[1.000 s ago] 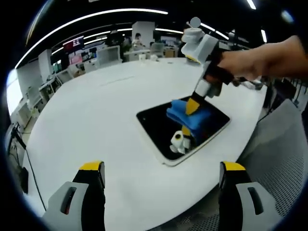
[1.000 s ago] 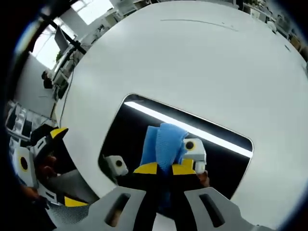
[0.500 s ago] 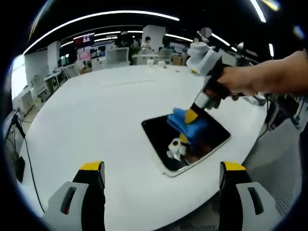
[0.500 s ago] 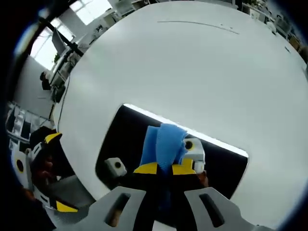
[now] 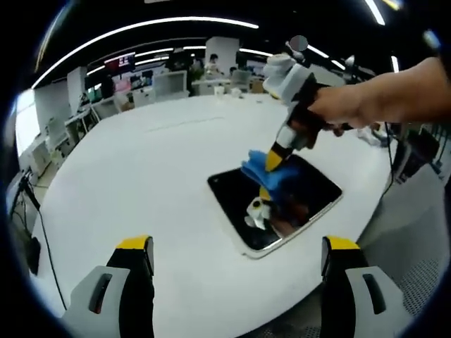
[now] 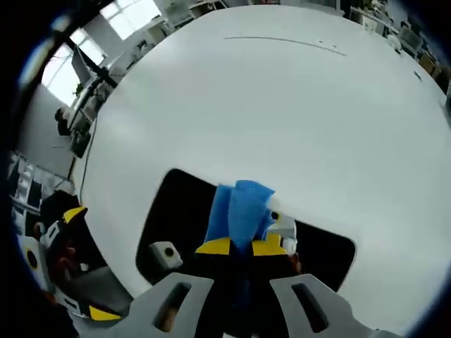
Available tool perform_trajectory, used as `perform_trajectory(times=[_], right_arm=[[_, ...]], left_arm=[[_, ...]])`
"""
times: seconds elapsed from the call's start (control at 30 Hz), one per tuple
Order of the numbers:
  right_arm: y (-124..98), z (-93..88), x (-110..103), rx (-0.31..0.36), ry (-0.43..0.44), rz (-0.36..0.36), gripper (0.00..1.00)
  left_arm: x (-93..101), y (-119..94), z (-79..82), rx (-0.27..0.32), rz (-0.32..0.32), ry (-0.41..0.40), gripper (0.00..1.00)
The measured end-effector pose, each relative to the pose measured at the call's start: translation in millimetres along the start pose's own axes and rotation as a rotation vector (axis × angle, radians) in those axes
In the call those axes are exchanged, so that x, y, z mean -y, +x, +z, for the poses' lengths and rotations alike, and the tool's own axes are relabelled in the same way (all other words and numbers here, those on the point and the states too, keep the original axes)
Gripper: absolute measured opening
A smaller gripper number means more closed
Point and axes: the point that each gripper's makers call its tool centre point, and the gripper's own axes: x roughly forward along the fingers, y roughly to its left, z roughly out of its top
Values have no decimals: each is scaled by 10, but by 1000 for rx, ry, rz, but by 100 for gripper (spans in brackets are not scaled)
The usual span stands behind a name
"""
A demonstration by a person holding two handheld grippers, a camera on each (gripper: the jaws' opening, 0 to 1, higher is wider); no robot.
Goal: Wipe the mirror surface with the cleaning cloth until all visible marks leave the cleaned area.
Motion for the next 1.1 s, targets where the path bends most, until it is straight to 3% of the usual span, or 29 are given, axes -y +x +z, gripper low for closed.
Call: perform_trajectory(times=[0.13,1.1], right_arm=[[15,56,24,26,-6,-15,2],[10,34,92,13,-4,2,2]], left_arm=[[-15,4,-4,2,3,-9,99],[-54,-7,-71,-25,20,-6,99]])
